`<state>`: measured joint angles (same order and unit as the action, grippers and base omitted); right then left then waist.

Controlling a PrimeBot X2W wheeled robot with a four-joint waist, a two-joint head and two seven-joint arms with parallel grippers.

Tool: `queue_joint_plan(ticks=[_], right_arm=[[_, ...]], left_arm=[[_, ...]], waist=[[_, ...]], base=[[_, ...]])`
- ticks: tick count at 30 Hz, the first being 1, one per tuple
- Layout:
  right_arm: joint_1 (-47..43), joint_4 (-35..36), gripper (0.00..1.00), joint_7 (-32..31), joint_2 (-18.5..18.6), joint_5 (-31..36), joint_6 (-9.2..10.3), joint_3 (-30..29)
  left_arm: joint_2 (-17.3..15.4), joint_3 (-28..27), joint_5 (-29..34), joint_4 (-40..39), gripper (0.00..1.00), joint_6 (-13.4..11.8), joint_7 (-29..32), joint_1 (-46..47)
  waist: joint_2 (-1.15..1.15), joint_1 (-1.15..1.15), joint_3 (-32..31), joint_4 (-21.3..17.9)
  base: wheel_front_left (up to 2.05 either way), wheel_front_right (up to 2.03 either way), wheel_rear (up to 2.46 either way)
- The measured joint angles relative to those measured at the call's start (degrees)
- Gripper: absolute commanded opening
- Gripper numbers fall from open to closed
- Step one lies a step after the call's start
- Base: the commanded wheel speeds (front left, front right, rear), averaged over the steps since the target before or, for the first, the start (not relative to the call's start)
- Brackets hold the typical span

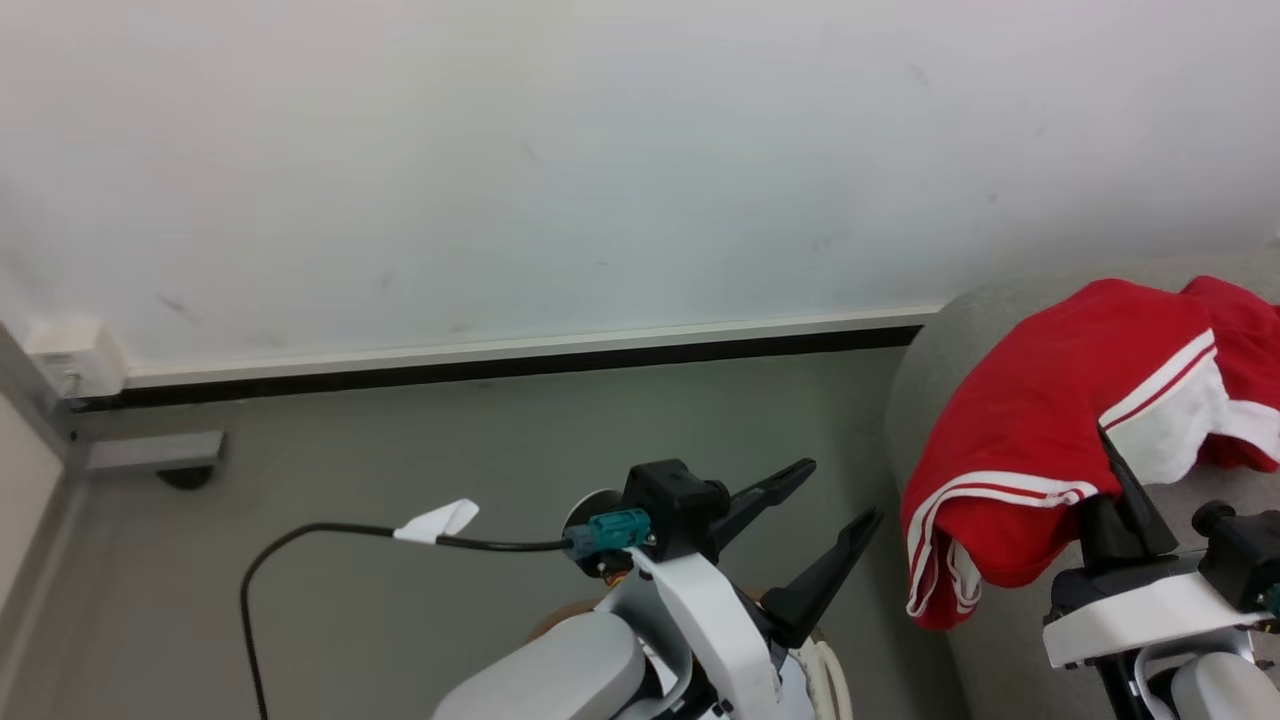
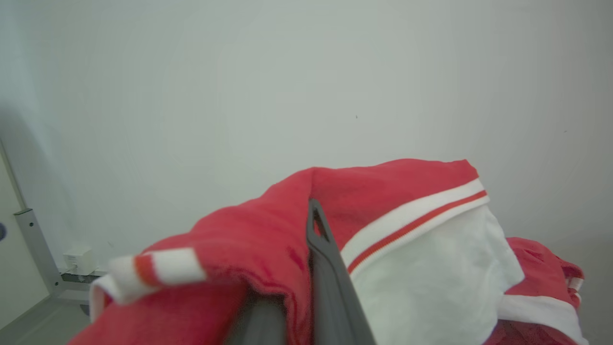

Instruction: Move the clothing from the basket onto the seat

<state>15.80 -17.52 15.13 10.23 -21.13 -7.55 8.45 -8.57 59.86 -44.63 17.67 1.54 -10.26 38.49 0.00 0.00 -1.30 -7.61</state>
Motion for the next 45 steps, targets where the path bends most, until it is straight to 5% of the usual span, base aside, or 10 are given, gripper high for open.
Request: queue_joint_plan(ticks=[11,20,31,45], right_arm=[[-4.72,3.14,0.00,0.00,0.75,0.26,0.00,-3.60],[-6.78,4.70,0.00,0.00,0.01,-0.13,0.00,-4.74],[-3.42,5.75,0.00,0.00,2.60,0.62,0.00,-7.57],[8.61,-1.89,0.00,-2.49,11.73,3.83,0.00,-26.70]], left_arm=[[-0.97,0.96,4.09,-0.85,1.00,0.34,-3.21,-0.04],[-1.05,1.03,5.78,0.63,1.00,0.46,-4.35,-0.33],[-0.93,0.97,7.64,0.81,1.00,1.11,-4.50,0.49],[-5.77,0.53,9.20,-3.39,1.00,1.46,-1.43,5.81]], waist=[[0.00,0.00,1.79,-9.91],[0.00,0.00,3.81,-13.92],[0.00,0.00,6.95,-13.32],[0.00,0.01,19.17,-7.76]], base=[[0.00,0.00,0.00],[0.00,0.00,0.00],[0.00,0.00,0.00],[0.00,0.00,0.00]])
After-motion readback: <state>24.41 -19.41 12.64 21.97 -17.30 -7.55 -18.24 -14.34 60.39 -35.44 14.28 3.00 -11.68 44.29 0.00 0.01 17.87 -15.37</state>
